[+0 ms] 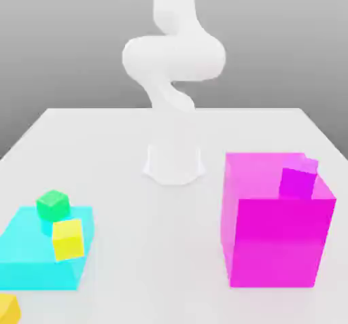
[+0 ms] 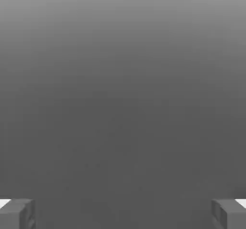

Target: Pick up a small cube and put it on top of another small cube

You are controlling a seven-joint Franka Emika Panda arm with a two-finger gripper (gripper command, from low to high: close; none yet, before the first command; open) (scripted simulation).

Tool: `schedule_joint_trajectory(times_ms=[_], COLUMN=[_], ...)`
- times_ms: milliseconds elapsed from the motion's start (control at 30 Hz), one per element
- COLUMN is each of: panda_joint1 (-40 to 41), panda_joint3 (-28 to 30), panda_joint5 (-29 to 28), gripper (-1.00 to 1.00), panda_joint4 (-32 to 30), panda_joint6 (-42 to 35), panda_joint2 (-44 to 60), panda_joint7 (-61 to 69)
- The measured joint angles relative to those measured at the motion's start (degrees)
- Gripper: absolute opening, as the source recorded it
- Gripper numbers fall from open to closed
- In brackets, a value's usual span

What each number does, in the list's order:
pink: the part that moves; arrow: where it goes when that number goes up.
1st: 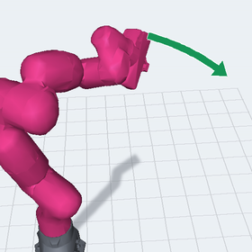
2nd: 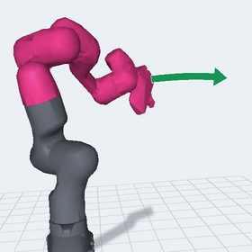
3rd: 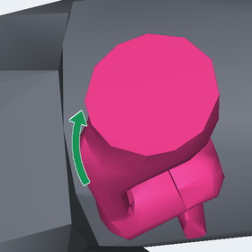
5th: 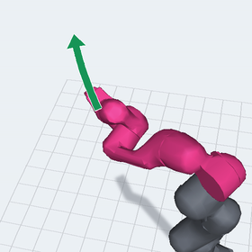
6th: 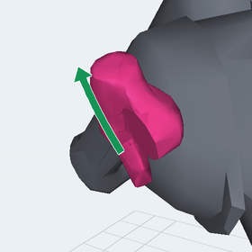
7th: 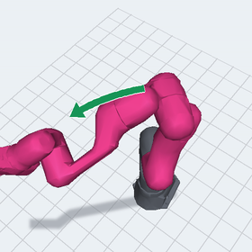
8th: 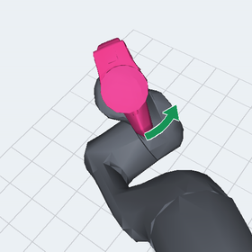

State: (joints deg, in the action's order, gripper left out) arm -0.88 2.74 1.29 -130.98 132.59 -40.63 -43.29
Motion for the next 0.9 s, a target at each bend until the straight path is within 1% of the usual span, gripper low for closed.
schedule_joint_trajectory(times_ms=[300, 467, 700, 900], panda_joint1=[-2.28, -2.03, 1.73, 5.22], panda_joint3=[9.70, 13.72, 16.25, 17.02], panda_joint5=[6.28, 10.76, 16.29, 18.13], gripper=[0.00, 0.00, 0.00, 0.00], panda_joint4=[2.89, 4.50, 6.74, 8.48], panda_joint6=[3.02, 4.52, 6.70, 9.18], panda_joint2=[18.90, 29.37, 43.94, 55.66], panda_joint7=[10.42, 16.88, 25.36, 30.68])
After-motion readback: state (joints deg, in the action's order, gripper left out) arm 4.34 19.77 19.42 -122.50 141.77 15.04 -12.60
